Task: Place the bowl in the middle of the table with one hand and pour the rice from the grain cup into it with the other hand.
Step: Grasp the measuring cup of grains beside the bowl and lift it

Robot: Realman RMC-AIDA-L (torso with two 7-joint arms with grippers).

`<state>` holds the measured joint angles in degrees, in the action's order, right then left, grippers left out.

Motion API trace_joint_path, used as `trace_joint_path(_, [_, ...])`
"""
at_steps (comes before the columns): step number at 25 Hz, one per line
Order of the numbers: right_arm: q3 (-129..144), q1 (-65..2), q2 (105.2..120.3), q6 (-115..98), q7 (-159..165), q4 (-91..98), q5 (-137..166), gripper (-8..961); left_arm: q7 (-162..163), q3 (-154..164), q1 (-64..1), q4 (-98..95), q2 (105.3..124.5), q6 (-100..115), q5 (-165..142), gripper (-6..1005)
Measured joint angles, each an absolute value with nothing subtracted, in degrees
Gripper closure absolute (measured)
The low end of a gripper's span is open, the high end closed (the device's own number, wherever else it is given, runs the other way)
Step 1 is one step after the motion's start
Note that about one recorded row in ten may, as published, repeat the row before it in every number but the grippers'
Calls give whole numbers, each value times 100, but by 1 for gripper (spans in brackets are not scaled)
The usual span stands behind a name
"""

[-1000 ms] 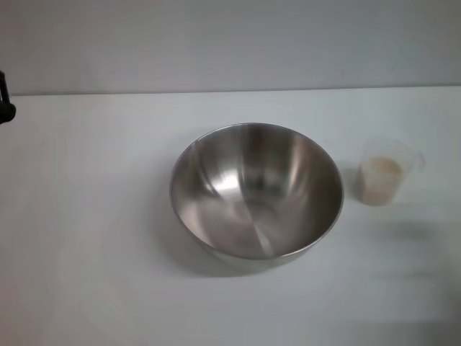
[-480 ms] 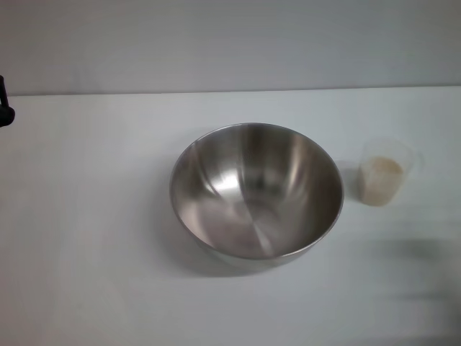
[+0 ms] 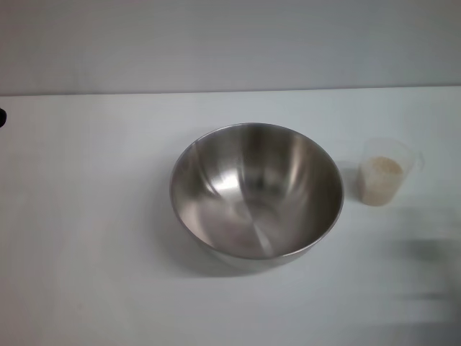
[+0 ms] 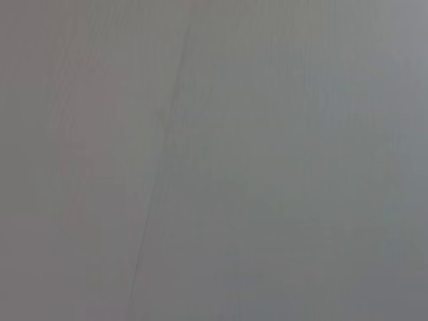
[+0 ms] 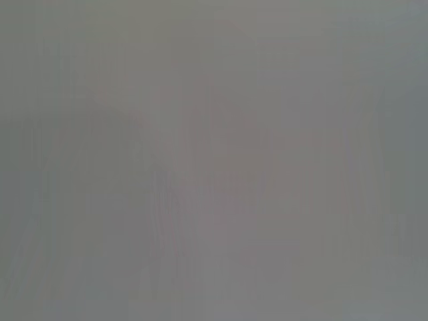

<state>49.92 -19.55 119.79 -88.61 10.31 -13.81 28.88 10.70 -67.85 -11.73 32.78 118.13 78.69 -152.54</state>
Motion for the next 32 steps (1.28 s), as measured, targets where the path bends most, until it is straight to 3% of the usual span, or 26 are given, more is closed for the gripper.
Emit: trace_joint_path(32, [4956,-2435,11977,-7053,1019,-854,3550,289,1131,-6768,-1102,3301,11831,8128,-15320,844])
